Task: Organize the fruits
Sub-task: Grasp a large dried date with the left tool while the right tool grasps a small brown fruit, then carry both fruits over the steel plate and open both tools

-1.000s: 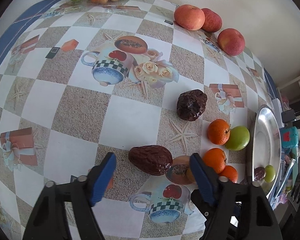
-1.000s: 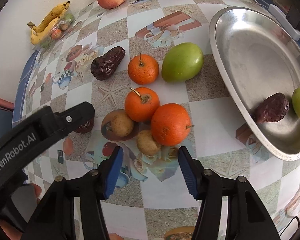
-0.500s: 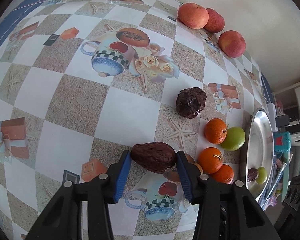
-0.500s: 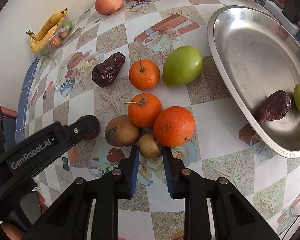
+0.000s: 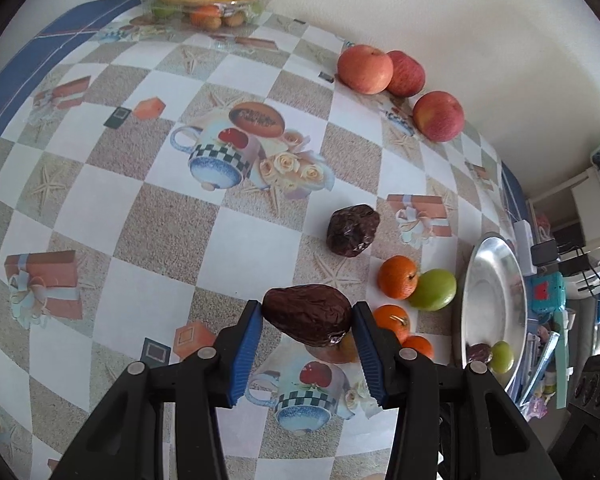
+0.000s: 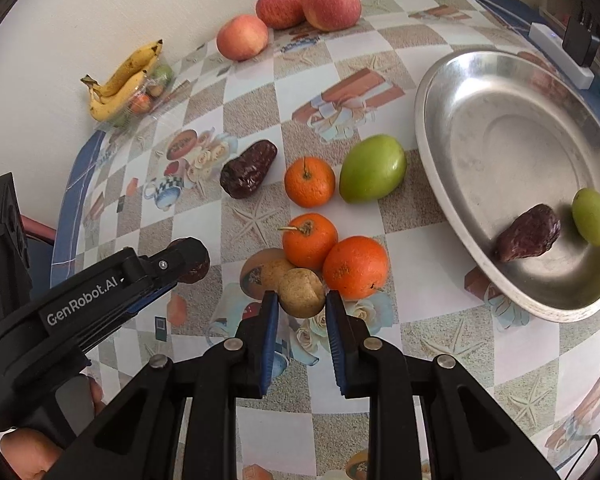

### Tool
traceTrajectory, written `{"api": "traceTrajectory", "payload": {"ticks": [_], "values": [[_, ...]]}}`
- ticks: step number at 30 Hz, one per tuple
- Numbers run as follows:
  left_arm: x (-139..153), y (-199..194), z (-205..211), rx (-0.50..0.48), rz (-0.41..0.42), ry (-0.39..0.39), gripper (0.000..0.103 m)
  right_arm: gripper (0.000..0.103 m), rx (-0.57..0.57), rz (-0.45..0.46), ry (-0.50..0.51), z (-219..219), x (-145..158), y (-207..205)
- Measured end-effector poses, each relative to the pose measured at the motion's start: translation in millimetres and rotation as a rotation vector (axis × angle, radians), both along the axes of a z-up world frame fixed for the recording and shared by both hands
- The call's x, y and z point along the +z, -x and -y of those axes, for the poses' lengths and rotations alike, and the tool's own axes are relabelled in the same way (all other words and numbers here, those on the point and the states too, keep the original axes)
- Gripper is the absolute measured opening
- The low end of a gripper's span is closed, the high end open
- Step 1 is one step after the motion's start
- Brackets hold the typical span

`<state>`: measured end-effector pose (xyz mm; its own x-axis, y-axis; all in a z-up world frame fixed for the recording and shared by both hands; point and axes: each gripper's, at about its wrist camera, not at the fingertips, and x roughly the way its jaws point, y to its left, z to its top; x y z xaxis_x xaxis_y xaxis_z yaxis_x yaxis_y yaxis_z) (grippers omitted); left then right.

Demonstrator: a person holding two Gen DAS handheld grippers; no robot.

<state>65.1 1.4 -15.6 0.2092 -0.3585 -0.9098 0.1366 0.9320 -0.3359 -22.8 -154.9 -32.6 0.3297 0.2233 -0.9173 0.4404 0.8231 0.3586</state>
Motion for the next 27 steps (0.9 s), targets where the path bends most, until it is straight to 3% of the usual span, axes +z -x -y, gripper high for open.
{"api": "traceTrajectory", "payload": {"ticks": [17,27], "values": [[9.8,22.4,38.7,-0.092,0.034,0.010,0.049,0.025,-0.114,0.019,0.027,54.9,7.3,25.3],[18.2,48.7,91.5,-0.225,0.079,0.030,0.049,0.025,-0.243,0.020,0.059,104.4,10.2,51.2]]}}
